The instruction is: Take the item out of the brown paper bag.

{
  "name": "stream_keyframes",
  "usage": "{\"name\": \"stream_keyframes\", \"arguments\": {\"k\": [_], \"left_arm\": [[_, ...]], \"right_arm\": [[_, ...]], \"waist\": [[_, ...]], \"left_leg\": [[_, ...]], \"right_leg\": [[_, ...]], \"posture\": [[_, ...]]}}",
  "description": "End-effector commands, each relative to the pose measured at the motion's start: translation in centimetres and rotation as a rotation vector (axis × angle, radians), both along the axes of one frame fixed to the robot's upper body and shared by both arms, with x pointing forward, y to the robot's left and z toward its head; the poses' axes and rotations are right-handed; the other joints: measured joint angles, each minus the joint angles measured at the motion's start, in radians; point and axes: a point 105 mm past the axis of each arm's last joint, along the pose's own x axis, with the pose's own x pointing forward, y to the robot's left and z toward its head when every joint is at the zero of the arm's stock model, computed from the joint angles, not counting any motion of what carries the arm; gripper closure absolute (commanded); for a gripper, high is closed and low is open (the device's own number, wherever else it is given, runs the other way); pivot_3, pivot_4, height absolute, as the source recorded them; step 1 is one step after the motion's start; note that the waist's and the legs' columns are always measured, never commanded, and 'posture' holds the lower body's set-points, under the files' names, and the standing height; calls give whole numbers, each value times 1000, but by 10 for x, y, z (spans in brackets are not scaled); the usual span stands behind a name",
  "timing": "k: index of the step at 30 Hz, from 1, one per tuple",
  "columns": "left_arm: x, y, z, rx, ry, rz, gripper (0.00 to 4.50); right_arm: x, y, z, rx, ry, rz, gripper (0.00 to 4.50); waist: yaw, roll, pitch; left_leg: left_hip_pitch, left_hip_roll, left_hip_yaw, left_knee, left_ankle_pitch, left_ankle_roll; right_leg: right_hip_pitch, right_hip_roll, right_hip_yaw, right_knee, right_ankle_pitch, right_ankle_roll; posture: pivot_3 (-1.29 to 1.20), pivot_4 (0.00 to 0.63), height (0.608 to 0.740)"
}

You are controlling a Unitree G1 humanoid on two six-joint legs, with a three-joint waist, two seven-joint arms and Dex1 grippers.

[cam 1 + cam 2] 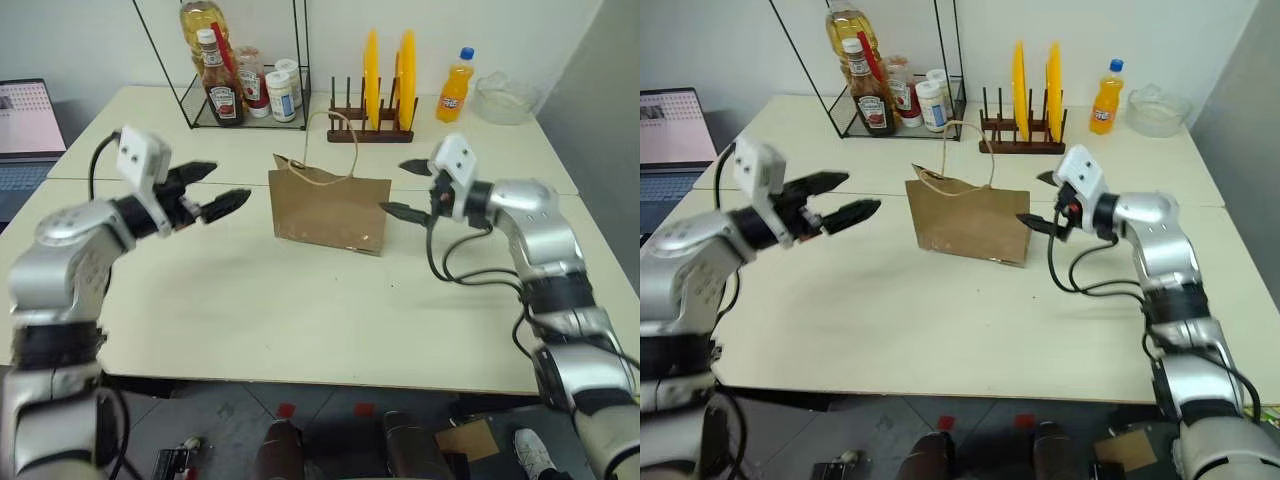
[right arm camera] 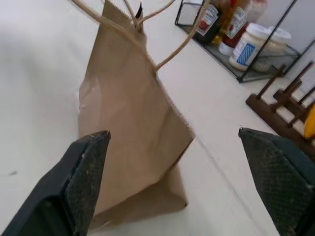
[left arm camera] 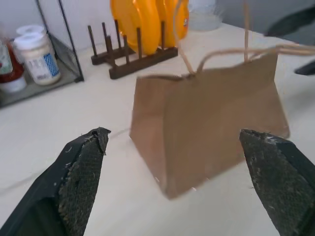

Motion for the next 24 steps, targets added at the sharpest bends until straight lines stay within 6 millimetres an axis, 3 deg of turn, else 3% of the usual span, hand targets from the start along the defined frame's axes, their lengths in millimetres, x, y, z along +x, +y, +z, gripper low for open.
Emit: {"name": "stream_keyframes", "arguments": {"k": [1,6,11,17,24], "left_arm": [[32,-3,19,55,-95,33,0],[71,-24,35,183,-166,117,0],[85,-45,28,345,-177,146,0],[75,-69,16,488,-117,-52,0],[52,-74,14,540,-47,-294,0]], "right_arm": [[-38,7,15,101,-24,-53,46],[-78,16,0,205,44,-148,46],[-86,19,-3,219,54,-200,46],[-80,6,3,203,24,-250,46],[-65,-11,4,189,13,-290,46]], "waist": [[1,0,0],[-10,-1,0],[-17,-1,0],[-12,-1,0],[-11,-1,0]], "left_leg": [[0,0,0,0,0,0],[-1,-1,0,0,0,2],[0,-1,0,0,-1,4],[0,-1,0,0,-1,4],[0,-1,0,0,-1,5]], "right_leg": [[0,0,0,0,0,0],[-1,0,1,0,0,0],[-1,0,2,1,0,0],[-1,1,2,0,0,0],[-1,0,2,0,0,0]], "posture": [[0,150,740],[0,150,740],[0,150,740],[0,150,740],[0,150,740]]}}
